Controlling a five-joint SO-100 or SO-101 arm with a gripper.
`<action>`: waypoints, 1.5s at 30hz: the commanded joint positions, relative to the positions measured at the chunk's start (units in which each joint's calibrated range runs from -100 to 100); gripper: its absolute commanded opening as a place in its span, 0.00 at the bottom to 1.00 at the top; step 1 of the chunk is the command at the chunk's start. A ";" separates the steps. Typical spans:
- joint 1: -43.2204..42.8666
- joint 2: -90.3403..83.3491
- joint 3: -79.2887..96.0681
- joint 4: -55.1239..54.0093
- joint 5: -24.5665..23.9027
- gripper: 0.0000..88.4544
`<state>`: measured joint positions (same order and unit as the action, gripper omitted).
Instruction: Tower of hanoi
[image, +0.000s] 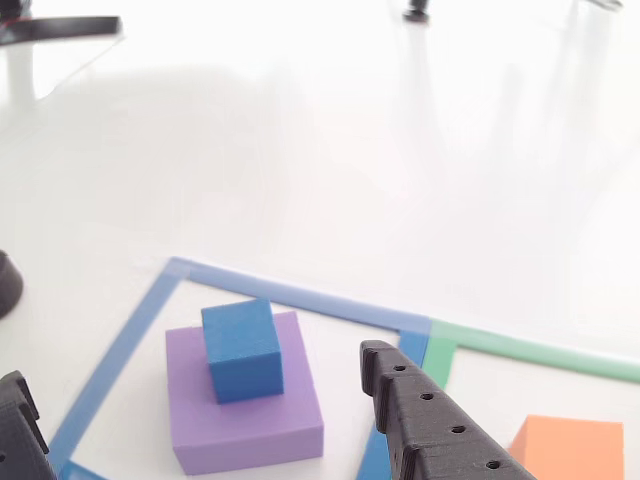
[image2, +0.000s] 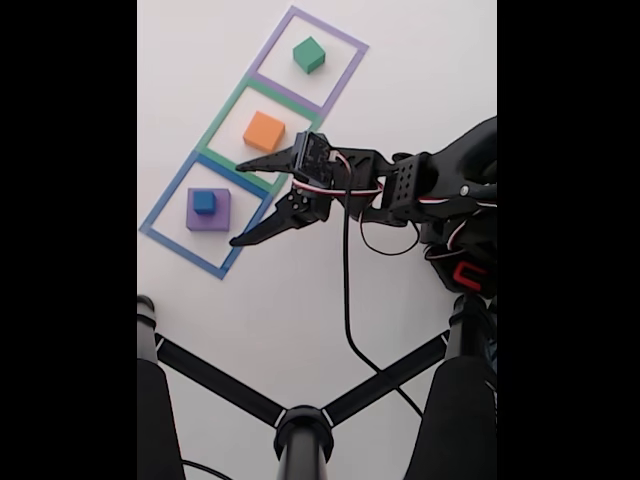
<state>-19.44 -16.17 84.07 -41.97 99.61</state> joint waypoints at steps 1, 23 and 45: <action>0.11 6.31 -6.43 -4.20 0.39 0.46; -2.17 26.50 -18.97 -11.32 0.39 0.46; -3.55 30.35 -22.24 -11.40 0.39 0.30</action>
<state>-22.47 14.48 63.88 -51.69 99.41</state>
